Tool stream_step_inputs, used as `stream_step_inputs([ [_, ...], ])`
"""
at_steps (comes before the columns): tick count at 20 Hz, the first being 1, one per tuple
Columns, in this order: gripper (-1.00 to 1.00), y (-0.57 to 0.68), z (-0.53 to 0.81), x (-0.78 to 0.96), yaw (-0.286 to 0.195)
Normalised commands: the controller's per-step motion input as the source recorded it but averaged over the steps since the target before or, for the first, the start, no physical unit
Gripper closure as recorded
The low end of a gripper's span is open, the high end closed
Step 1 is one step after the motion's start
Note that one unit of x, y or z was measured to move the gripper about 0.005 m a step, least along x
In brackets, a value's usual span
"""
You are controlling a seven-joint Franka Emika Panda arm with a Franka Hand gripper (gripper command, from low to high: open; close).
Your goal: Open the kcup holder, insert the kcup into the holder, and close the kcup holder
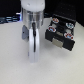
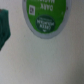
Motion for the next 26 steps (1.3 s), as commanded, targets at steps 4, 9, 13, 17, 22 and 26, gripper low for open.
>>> stream_step_inputs([
  [4,-1.0,-0.18,-0.31,0.12,-0.23],
  [9,-1.0,-0.08,-0.13,-0.05,-0.187],
  [13,1.0,-0.03,0.0,-0.07,-0.096],
  [17,1.0,-0.01,0.0,0.01,-0.025],
  [22,1.0,0.0,0.0,0.01,-0.005],
  [26,1.0,0.01,0.01,0.02,-0.009],
])
